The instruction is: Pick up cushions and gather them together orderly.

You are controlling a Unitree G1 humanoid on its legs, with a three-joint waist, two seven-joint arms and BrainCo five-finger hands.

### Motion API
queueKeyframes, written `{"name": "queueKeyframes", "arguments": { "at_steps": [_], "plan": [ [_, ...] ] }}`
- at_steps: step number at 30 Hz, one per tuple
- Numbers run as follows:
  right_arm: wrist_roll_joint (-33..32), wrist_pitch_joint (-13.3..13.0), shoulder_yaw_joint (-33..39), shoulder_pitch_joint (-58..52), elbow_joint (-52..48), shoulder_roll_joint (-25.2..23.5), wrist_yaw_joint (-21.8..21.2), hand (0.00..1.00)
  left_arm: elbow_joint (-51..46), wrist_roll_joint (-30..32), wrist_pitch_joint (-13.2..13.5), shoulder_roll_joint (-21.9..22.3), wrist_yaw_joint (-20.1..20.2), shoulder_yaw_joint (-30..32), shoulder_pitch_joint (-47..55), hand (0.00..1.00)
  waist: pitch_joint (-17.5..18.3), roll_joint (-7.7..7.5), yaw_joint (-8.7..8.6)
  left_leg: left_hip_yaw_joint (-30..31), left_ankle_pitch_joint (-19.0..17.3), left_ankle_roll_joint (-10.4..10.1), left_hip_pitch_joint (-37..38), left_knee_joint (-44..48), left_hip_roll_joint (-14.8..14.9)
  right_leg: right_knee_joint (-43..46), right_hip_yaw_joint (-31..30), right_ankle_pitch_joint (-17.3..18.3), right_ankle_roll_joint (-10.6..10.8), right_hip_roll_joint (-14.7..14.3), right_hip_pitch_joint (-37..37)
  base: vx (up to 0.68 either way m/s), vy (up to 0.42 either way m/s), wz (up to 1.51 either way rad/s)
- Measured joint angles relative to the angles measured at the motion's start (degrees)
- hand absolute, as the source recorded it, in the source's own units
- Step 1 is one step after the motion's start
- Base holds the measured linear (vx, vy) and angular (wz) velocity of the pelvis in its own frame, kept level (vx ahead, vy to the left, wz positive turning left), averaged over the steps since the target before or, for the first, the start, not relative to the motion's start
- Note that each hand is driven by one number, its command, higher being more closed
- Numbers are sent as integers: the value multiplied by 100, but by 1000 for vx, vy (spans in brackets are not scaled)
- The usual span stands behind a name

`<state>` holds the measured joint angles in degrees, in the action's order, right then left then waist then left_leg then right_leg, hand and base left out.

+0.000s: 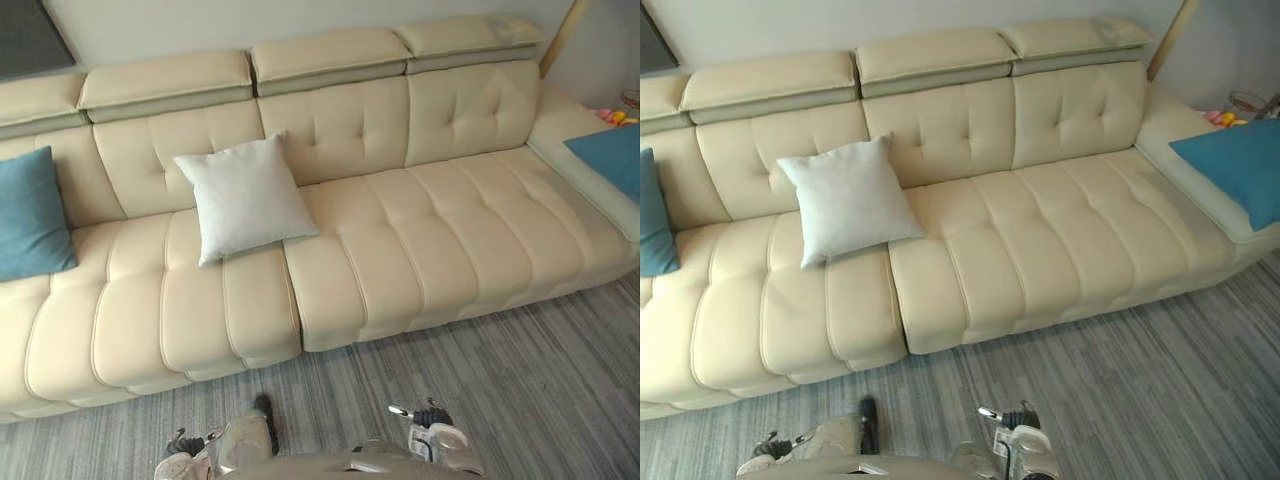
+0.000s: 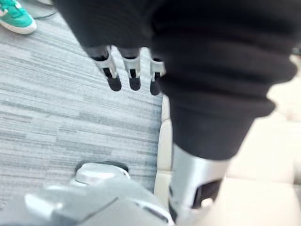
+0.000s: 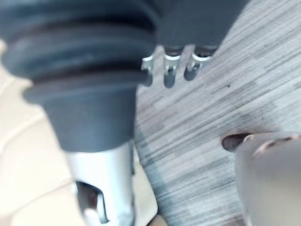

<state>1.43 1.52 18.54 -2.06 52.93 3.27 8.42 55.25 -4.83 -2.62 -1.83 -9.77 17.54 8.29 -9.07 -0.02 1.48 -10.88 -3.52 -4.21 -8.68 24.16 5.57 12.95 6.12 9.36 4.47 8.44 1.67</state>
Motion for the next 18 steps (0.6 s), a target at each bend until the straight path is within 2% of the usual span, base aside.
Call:
{"name": "queueKeyframes", "arguments": {
  "at_steps": [1, 3, 4, 5, 7, 8, 10, 12, 13, 15, 18],
  "plan": [
    [-2, 10, 21, -39, 14, -24, 1, 0, 40, -3, -1, 42, 3, 69, 23, 0, 30, 49, -18, 12, -503, -33, 349, 27, 11, -210, -186, -160, 18, -23, -67, -180, 163, -50],
    [-4, 28, 95, -107, 29, -51, 0, 0, 65, -6, -9, 84, 9, 130, 35, 0, 92, 129, -31, 27, -802, -84, 653, -489, 21, -383, -329, -346, 89, -105, -194, -145, 185, -48],
    [-90, 65, 279, -133, 98, -172, -5, 0, 84, -6, -18, 53, 14, 141, 43, 0, 192, 23, -43, -67, -736, -4, 803, -1128, -127, -656, -417, -604, 101, -99, -226, -128, 160, -38],
    [-118, 85, 314, -171, 120, -230, -17, 0, 84, -4, -19, 1, 15, 138, 44, 0, 240, -12, -71, -94, -619, 8, 831, -1335, -202, -777, -400, -695, 72, -65, -237, -113, 138, -29],
    [-146, 117, 499, -234, 229, -351, -26, 0, 111, 6, -61, -145, 15, 125, 63, 0, 404, -251, -155, -100, -158, 108, 1076, -2101, -436, -1136, -375, -964, 75, 59, -212, -35, 75, 1],
    [-152, 117, 535, -275, 232, -342, -23, 0, 174, 19, -76, -195, 14, 69, 19, 0, 424, -281, -201, -29, -24, 134, 1148, -2337, -502, -1214, -353, -1001, 60, 88, -174, -81, 80, 24],
    [-152, 120, 582, -326, 291, -291, -22, 0, 179, 53, -74, -195, 15, -16, -54, 0, 438, -254, -200, 4, 129, 161, 1211, -2547, -564, -1196, -353, -1006, 63, 108, -177, -77, 37, 17],
    [-156, 120, 664, -331, 384, -228, -24, 0, 232, 63, -76, -130, 16, -14, -46, 0, 479, -138, -200, 6, 279, 153, 1335, -2774, -580, -1183, -356, -1027, 127, 93, -168, -70, -20, 0],
    [-154, 121, 676, -324, 402, -202, -23, 0, 239, 66, -76, -107, 18, -14, -46, 0, 494, -143, -198, -1, 302, 152, 1382, -2827, -585, -1179, -360, -1027, 127, 81, -161, -70, -32, -4],
    [-154, 136, 752, -326, 438, -154, -23, 0, 293, 172, -77, -34, 23, 28, -37, 0, 525, -8, -200, -43, 336, 119, 1417, -2895, -536, -1181, -387, -1032, 120, 29, -175, -85, -47, -7],
    [-155, 146, 753, -335, 459, -96, -23, 0, 392, 177, -78, -2, 31, 46, -21, 0, 542, 24, -187, -196, 314, 68, 1491, -2896, -445, -1224, -500, -1051, 97, -72, -169, -51, -49, -22]
  ]
}}
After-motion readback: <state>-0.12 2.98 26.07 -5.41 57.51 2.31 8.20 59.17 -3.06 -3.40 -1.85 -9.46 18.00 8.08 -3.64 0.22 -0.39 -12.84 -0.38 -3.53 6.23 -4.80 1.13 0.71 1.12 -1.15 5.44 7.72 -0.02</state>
